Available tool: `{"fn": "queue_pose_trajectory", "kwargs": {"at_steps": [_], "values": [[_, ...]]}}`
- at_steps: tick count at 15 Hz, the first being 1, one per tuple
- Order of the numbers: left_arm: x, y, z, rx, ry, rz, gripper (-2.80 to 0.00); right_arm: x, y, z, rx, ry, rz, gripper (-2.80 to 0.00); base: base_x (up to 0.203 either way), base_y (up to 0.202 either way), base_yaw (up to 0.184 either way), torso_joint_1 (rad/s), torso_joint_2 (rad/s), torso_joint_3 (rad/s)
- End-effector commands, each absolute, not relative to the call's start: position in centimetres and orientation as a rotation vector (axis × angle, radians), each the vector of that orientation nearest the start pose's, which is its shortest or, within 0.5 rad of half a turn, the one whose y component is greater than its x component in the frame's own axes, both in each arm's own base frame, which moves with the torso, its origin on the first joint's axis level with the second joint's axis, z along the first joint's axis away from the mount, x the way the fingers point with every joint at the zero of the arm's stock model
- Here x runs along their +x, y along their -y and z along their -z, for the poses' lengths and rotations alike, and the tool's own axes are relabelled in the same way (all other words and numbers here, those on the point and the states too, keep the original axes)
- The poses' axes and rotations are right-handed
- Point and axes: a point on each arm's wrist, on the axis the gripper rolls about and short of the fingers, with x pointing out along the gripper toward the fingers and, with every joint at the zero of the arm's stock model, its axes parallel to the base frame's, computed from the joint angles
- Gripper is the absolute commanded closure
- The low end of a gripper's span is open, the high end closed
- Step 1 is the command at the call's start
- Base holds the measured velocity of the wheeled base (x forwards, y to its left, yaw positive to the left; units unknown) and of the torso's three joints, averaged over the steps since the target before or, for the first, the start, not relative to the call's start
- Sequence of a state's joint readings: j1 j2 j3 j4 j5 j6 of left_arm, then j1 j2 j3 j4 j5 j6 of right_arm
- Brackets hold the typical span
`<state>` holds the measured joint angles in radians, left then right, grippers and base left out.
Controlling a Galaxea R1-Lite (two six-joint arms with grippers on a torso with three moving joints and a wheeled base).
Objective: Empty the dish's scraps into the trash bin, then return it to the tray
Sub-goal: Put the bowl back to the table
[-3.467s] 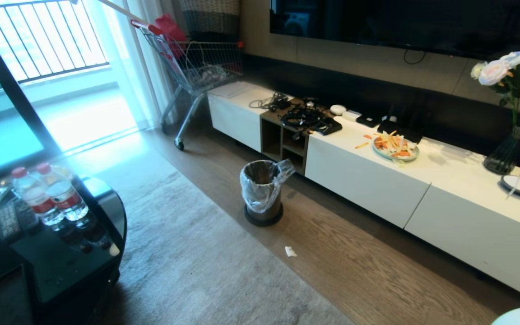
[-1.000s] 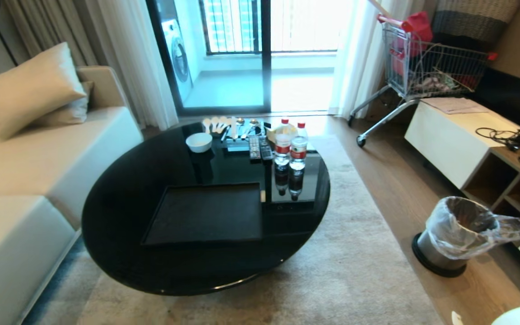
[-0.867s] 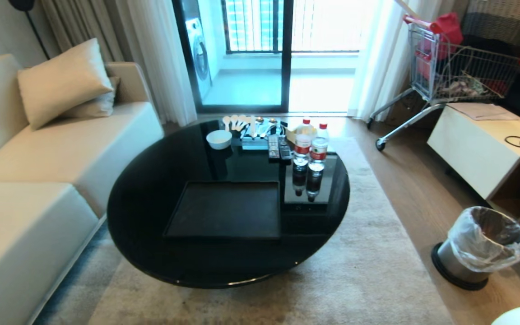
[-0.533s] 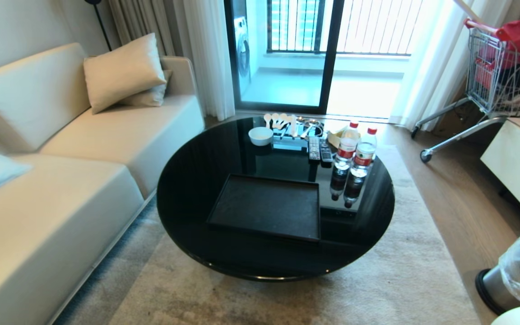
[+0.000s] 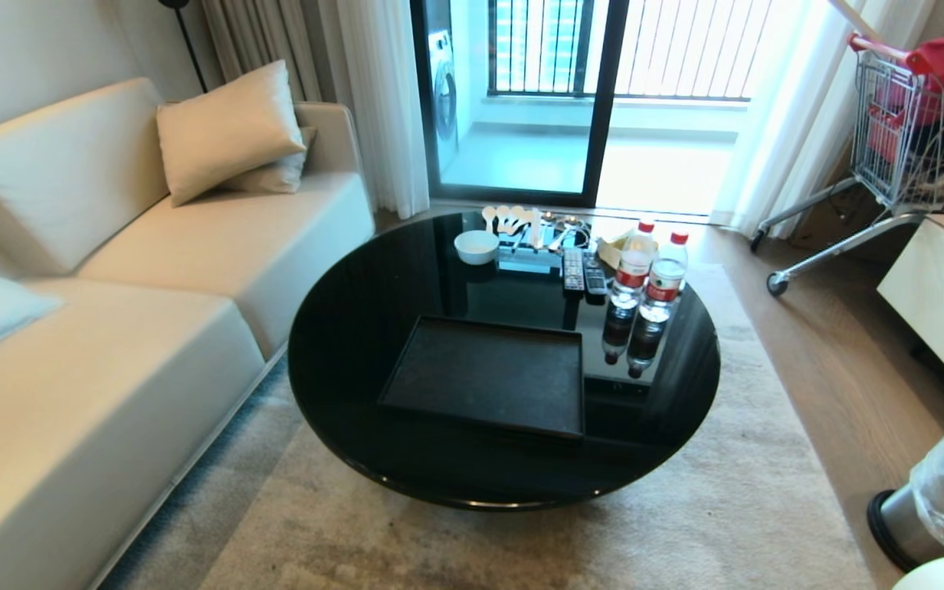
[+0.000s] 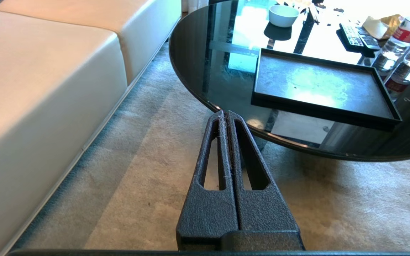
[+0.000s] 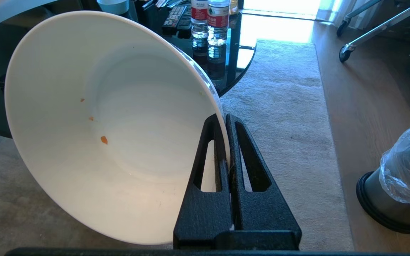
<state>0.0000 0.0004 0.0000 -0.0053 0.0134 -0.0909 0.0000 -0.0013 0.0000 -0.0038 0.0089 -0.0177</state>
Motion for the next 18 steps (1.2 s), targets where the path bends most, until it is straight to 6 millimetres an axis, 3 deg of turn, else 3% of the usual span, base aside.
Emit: {"fn": "queue_pose_trajectory", "kwargs": {"at_steps": [1, 12, 18], "values": [[-2.28, -0.03, -7.61, -0.092, 0.007, -0.014, 0.0, -2.28, -0.02, -7.6, -0.018, 0.005, -0.009, 0.0, 0.0, 0.0, 0.0, 0.0, 0.0, 0.0], [-2.28, -0.03, -7.61, -0.092, 0.007, -0.014, 0.0, -2.28, -0.02, -7.6, -0.018, 0.005, -0.009, 0.0, 0.171, 0.0, 0.0, 0.004, 0.0, 0.002], [-2.28, -0.03, -7.61, -0.092, 0.007, -0.014, 0.0, -2.28, -0.02, -7.58, -0.023, 0.003, -0.009, 0.0, 0.0, 0.0, 0.0, 0.0, 0.0, 0.0]]}}
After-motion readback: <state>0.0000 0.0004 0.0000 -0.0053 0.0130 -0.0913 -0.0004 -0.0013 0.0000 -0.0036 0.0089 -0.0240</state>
